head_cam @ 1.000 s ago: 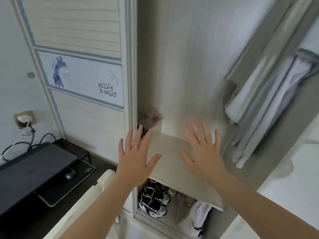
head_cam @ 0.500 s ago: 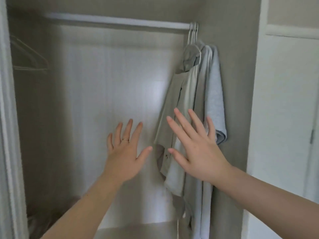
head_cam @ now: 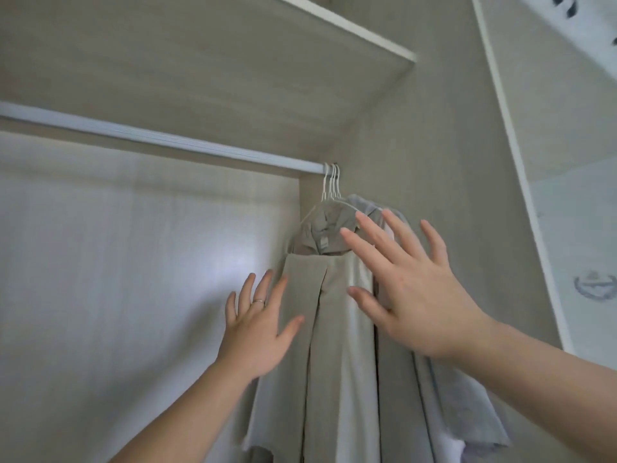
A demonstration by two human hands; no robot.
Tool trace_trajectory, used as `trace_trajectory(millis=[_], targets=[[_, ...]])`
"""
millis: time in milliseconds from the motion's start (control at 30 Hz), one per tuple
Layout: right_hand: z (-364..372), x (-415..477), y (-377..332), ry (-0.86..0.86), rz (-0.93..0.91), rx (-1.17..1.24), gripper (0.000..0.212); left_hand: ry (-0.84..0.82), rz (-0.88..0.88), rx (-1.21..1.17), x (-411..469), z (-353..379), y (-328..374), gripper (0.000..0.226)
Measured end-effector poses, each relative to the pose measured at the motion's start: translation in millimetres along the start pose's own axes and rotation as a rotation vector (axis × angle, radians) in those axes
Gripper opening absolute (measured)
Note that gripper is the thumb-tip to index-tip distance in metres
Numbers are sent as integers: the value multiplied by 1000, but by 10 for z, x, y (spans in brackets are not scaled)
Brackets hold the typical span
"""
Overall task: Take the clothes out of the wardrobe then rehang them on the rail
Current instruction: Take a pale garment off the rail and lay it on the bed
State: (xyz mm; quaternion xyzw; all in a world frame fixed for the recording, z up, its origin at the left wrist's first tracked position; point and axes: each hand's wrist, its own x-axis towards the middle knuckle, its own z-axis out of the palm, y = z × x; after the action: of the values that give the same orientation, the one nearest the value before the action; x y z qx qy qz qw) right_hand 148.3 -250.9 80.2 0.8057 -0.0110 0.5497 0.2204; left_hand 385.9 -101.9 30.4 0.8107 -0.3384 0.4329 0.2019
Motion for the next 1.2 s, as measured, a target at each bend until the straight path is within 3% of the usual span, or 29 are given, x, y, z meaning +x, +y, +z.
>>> trace_trajectory(millis=[433, 800, 1033, 1200], targets=[[315, 1207, 458, -87, 162, -408, 38, 9, -32, -295, 1948, 463, -40, 72], [580, 1513, 531, -207, 273, -511, 34, -2, -26, -494, 2675, 719, -96, 54], [745, 1526, 564, -159, 210, -646, 11, 164, -22, -528, 2882, 900, -119, 28], [673, 1540, 586, -138, 207, -730, 15, 319, -41, -433, 2969, 852, -188, 28]])
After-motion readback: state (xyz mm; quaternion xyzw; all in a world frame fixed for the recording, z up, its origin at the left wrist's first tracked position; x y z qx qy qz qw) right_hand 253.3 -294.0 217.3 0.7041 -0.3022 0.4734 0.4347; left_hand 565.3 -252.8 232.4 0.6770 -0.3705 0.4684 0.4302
